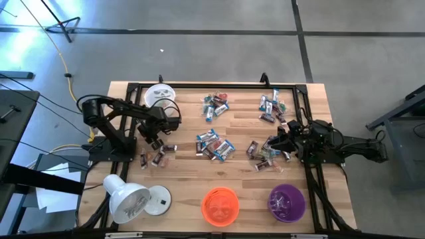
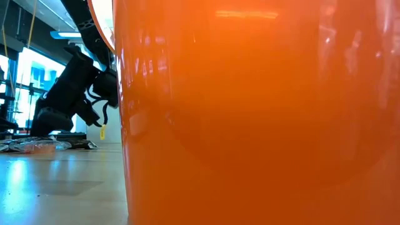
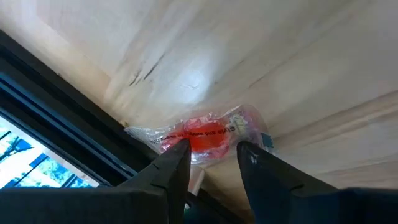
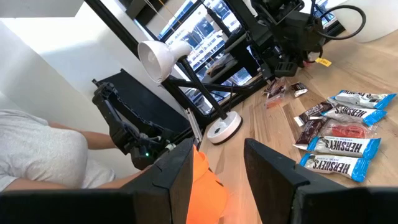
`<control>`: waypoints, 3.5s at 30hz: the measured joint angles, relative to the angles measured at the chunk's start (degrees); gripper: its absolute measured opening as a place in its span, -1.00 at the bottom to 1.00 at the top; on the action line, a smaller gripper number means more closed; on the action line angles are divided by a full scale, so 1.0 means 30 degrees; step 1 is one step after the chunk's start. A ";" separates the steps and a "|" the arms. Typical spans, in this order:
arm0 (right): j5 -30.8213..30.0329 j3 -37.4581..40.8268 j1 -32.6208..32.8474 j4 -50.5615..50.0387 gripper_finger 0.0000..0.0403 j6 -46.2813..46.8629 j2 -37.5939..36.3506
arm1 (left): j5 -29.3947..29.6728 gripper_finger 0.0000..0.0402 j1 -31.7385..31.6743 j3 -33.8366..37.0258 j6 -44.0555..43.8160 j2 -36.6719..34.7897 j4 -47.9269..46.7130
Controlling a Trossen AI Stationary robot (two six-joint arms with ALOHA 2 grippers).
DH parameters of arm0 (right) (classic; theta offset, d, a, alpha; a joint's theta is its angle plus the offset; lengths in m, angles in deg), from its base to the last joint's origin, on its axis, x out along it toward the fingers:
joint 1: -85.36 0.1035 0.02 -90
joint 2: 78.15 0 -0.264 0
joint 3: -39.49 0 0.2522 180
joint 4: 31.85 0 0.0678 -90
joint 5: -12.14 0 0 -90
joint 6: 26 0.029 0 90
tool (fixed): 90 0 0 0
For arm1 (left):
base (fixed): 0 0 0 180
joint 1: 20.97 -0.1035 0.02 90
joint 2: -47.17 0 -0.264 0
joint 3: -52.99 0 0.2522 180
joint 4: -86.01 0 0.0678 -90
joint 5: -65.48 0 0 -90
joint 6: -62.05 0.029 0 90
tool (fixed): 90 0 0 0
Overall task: Organize candy in baskets
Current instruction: Put the red gummy into the white bucket
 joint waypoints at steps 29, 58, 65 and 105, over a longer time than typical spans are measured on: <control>-0.0007 0.0000 0.0004 -0.0006 -0.32 0.0000 0.0000 | -0.1549 -0.99 0.0832 -0.1501 -0.0984 0.0182 -0.0127; 0.0000 0.0007 0.0002 -0.0006 -0.32 0.0000 0.0000 | 0.3540 -0.98 -0.0249 -0.8151 -0.3774 -0.6302 -0.0947; -0.0007 0.0002 0.0000 -0.0006 -0.32 0.0005 0.0000 | 0.4259 -0.98 -0.3322 -0.8386 -0.1991 -0.6360 0.0701; -0.0007 0.0002 0.0006 -0.0006 -0.32 0.0000 0.0000 | 0.2150 -0.42 -0.6984 -0.8386 -0.1389 -0.6360 0.1642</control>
